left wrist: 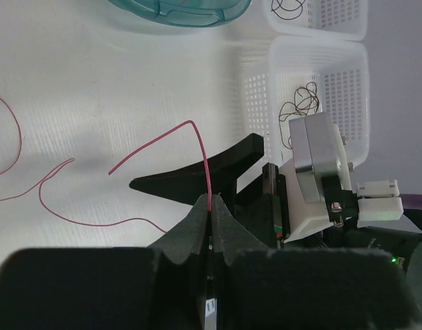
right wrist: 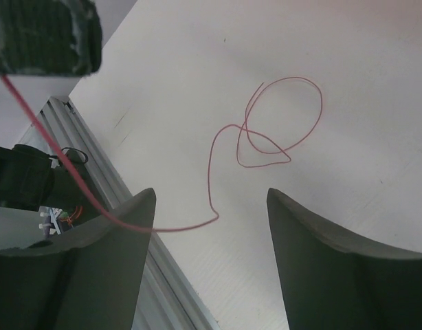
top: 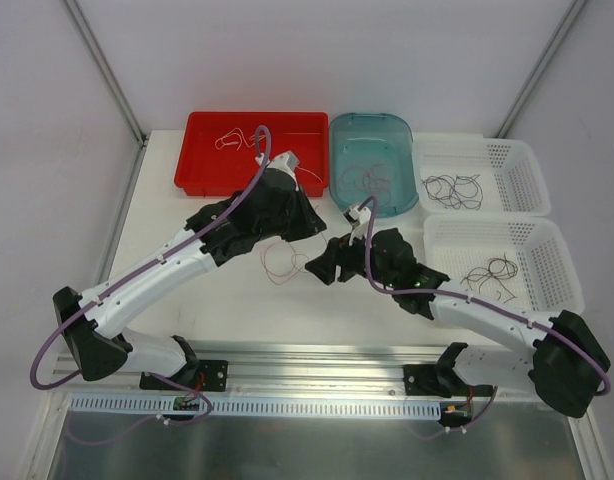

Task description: Untangle the cables

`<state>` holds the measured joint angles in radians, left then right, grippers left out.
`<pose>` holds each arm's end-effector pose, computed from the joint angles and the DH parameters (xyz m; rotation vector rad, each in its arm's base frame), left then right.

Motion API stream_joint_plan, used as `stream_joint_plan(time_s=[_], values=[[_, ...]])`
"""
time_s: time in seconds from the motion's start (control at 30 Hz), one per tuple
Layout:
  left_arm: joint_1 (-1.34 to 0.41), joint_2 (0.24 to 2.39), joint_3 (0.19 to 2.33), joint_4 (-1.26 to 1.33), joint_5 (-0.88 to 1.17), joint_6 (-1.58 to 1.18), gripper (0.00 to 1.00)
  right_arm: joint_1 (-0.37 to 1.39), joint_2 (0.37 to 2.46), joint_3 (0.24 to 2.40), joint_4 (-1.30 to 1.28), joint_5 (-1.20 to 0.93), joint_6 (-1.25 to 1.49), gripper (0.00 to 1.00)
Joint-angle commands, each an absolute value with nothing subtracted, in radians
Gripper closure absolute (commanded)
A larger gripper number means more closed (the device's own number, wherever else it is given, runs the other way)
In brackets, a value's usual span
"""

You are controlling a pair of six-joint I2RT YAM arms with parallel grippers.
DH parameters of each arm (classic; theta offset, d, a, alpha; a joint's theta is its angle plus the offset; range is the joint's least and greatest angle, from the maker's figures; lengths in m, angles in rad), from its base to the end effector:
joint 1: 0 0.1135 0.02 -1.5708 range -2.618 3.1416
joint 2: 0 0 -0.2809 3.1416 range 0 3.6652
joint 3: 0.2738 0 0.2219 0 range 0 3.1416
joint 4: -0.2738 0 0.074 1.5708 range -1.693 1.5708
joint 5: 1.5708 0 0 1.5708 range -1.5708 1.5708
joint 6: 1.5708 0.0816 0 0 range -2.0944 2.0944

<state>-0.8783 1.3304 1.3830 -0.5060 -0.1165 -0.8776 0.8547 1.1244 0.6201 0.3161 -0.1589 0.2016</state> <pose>0.2006 -0.2269 0.3896 -0.0782 2.1657 -0.9610 0.1653 0.2096 0.2873 -0.7061 1.7064 0.8952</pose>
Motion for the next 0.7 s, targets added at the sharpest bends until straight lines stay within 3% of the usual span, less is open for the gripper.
stream_joint_plan(time_s=[0.0, 0.1, 0.23, 0.27, 0.33, 0.37, 0.5, 0.57, 0.6, 0.67], values=[[-0.888, 1.305, 1.416, -0.494, -0.127, -0.913, 1.00, 0.861, 1.163, 0.687, 0.428, -0.143, 0.190, 0.36], [-0.888, 1.307, 1.420, -0.495, -0.129, -0.905, 1.00, 0.861, 1.203, 0.710, 0.437, -0.144, 0.198, 0.53], [-0.888, 1.299, 1.413, -0.494, -0.155, -0.882, 1.00, 0.861, 1.218, 0.722, 0.408, -0.150, 0.192, 0.82], [-0.888, 1.296, 1.410, -0.494, -0.161, -0.861, 1.00, 0.861, 1.209, 0.726, 0.396, -0.149, 0.190, 0.96], [-0.888, 1.293, 1.402, -0.495, -0.173, -0.830, 0.92, 0.861, 1.197, 0.741, 0.318, -0.124, 0.186, 0.99], [-0.885, 1.290, 1.399, -0.495, -0.182, -0.804, 0.77, 0.861, 1.187, 0.744, 0.293, -0.121, 0.178, 0.99], [-0.859, 1.272, 1.373, -0.497, -0.222, -0.746, 0.43, 0.859, 1.106, 0.776, 0.168, -0.083, 0.144, 0.99], [-0.830, 1.253, 1.352, -0.495, -0.198, -0.726, 0.31, 0.859, 1.083, 0.843, 0.036, -0.032, 0.103, 0.99], [-0.789, 1.244, 1.344, -0.497, -0.186, -0.719, 0.15, 0.859, 1.060, 0.866, -0.050, -0.014, 0.088, 0.99], [-0.744, 1.220, 1.321, -0.497, -0.164, -0.697, 0.01, 0.856, 1.046, 0.960, -0.141, 0.063, 0.042, 0.99]])
